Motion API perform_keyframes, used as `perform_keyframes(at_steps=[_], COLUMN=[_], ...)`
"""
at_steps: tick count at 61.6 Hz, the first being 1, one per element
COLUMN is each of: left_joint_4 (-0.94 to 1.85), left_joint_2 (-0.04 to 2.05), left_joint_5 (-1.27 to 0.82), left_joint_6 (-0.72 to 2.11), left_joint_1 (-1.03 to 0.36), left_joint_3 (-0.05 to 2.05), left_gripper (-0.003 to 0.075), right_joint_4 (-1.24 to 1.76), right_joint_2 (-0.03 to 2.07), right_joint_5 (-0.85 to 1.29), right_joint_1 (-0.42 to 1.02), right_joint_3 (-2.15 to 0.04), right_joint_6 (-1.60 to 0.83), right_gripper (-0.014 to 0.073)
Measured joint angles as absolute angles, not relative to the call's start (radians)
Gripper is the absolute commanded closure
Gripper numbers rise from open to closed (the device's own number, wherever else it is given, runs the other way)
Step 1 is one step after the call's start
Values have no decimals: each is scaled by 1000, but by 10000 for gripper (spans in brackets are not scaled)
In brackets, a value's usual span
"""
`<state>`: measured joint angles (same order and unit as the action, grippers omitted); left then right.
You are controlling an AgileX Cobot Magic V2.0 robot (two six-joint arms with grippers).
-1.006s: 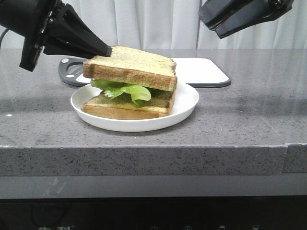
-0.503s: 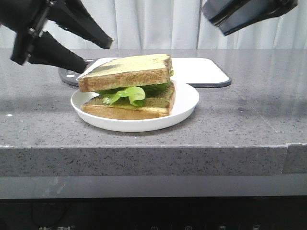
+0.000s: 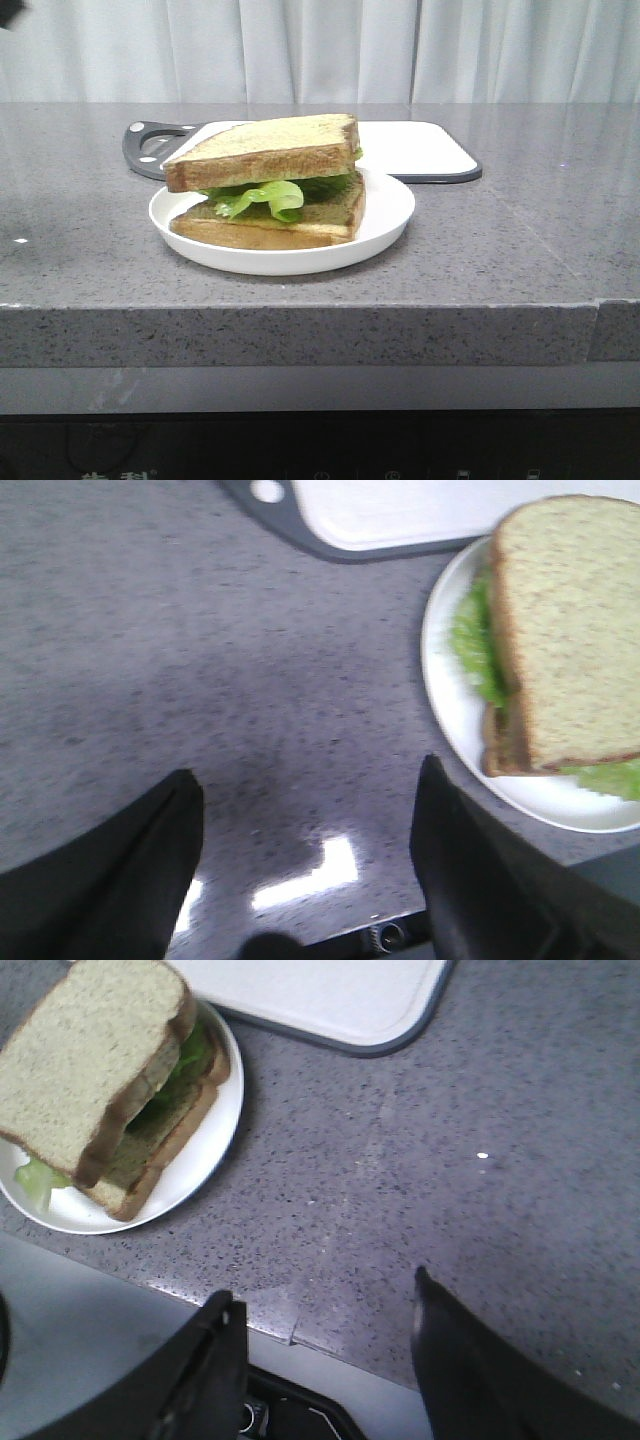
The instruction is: Left arm grabs bread, right arm adds lettuce
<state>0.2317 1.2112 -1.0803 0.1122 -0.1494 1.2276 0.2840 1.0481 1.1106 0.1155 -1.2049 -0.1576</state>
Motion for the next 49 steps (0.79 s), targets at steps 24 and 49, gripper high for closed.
perform_keyframes(at_steps=[24, 49], left_joint_4=[77, 77], left_joint_2=[733, 447], left_joint_5=[-912, -800], left_joint_6=[-16, -17], left_joint_1=[-145, -145], left_joint_3=[901, 694], left_gripper=[303, 504], right_joint_4=[166, 165], right_joint_2=[715, 465], right_joint_5=[1082, 1082], right_joint_1=[115, 115], right_joint_3=[-1002, -861], right_joint_6=[-57, -55], right_gripper=[190, 441])
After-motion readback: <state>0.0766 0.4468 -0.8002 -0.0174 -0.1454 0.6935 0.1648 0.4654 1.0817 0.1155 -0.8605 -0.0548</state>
